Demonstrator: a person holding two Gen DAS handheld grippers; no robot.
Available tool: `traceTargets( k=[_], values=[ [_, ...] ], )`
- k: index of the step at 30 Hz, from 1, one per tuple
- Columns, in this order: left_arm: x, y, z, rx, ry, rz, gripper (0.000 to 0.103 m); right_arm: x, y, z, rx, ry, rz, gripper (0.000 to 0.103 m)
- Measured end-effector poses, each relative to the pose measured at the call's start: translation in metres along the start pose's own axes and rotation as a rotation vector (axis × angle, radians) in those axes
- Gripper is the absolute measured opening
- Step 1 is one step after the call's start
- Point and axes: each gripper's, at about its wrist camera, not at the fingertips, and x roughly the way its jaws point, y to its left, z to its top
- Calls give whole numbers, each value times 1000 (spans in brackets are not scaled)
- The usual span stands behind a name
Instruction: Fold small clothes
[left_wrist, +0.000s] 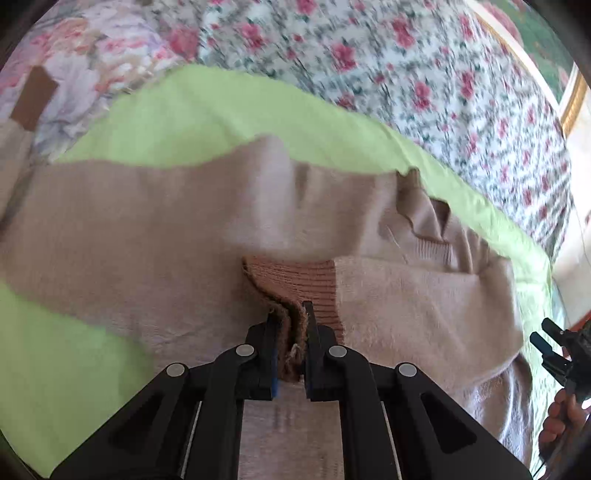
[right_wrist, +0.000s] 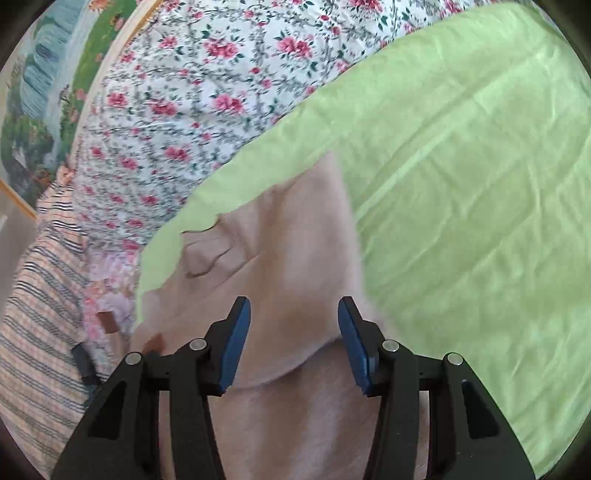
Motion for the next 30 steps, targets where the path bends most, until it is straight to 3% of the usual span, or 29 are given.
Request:
traceTargets(
  k=[4,8,9,10,14,20,23,25,28,30],
  values=[
    [0,0,-3,15,-16,7,8,27,-13,21,-5,42,-36,51],
    [1,-5,-4,22,-15,16,8,63,-11,26,-57,127,-15,51],
    [0,-5,-4,22,-11,16,8,70,-7,26,-96,155,-13,35],
    [-2,-4,-4,26,-12,15,8,70,-4,28,-138,155,-38,9],
    [-8,-25,-1,73,-35,-33,8,48,-18,50,-163,61,-89,8],
    [17,-48,-5,134,2,-2,8,64,-42,49,-141,118,-165,9],
    [14,-43,-7,137,1,-11,8,37,-26,49,-171,18,-245,16],
    [11,-40,-10,134,-2,-23,8,28,-5,46,-219,-17,-178,16],
    [12,-39,-14,146,11,-9,9,46,11,33,-272,89,-110,19],
    [11,-37,-15,143,19,-10,11,64,1,25,-274,158,-206,19]
  ],
)
